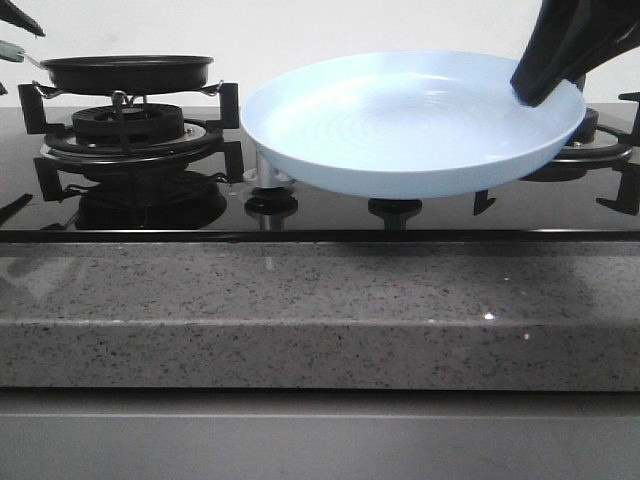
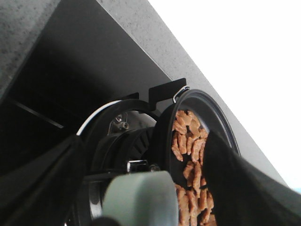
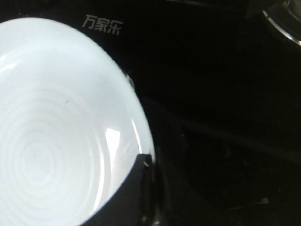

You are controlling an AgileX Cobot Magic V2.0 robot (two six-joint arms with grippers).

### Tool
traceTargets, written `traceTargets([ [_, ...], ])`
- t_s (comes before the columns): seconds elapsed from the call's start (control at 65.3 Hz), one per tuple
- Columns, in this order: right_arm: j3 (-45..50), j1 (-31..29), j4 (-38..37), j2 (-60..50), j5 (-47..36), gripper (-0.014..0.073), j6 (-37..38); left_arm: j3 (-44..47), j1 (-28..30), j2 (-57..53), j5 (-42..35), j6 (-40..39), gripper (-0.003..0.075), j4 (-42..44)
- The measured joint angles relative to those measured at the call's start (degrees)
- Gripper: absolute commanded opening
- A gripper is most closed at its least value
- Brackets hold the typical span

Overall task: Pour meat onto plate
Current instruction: 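Grasp the pale green handle of the black pan with the left gripper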

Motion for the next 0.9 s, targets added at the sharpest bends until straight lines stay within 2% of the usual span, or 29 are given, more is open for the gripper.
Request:
traceTargets([
  [0.123,0.0,0.0,0.0,0.0,0.0,-0.006,0.0,-0.2,0.2,0.2,0.6,0.4,0.0505,-0.1],
  [0.459,0.0,0.0,0.0,0.0,0.0,-0.006,0.0,-0.3,2.9,0.2,4.0,0.6,0.0333,-0.9],
  [0.796,0.0,0.0,0.0,0.0,0.0,-0.006,0.0,-0.3,2.9,0.2,6.2,0.6,0.0308,-0.9],
  [0.904,0.0,0.0,0.0,0.0,0.0,-0.006,0.0,-0.3,2.9,0.2,6.5,0.6,0.0246,-0.9],
])
